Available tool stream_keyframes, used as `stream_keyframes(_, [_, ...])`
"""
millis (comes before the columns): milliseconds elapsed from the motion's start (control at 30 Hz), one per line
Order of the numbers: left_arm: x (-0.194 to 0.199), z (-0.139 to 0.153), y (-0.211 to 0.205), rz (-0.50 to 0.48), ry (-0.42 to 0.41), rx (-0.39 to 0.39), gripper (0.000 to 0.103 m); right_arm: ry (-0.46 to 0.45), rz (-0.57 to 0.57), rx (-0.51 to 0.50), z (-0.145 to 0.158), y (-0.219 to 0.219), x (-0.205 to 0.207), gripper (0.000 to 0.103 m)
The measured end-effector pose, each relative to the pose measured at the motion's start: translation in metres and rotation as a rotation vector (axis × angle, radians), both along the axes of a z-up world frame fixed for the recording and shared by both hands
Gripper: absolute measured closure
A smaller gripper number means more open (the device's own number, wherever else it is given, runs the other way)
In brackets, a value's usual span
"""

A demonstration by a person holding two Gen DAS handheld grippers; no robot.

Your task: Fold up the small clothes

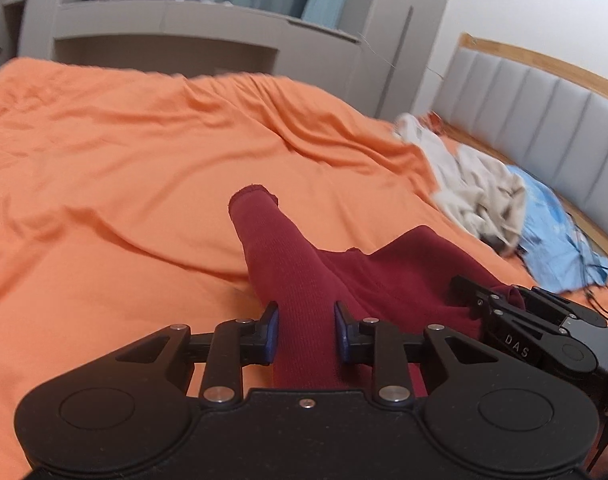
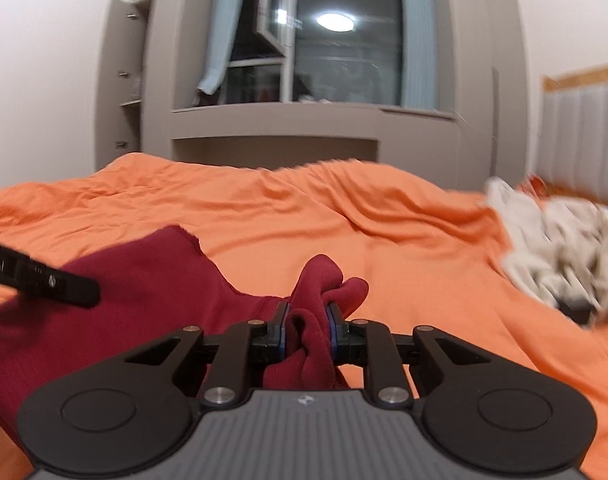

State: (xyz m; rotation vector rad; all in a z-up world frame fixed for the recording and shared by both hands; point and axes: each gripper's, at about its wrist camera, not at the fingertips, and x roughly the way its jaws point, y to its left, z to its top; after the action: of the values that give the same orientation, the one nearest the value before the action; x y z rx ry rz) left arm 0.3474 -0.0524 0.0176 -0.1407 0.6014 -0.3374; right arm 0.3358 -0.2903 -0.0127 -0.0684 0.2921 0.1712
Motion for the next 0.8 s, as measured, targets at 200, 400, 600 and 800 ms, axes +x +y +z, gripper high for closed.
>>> stream_keyframes(200, [-0.005,0.004,0.042,0.115,-0.045,0.07,0.073,0.015,0.098,-0.025,-0.016,0.051,0.021,0.082])
stream_keyframes(400, [0.0,-0.021,0.078,0.159,0.063,0.067,0.073,0.064,0.091,-0.047,-0.035,0.064,0.028,0.082])
stream_keyframes(600, [0.001,-0.042,0.09,0.156,0.115,0.076,0.071,0.128,0.063,-0.037,-0.045,0.056,0.031,0.08])
stream_keyframes(800, [0.0,-0.042,0.085,0.161,0.108,0.11,0.069,0.159,0.051,-0.032,-0.05,0.052,0.032,0.077])
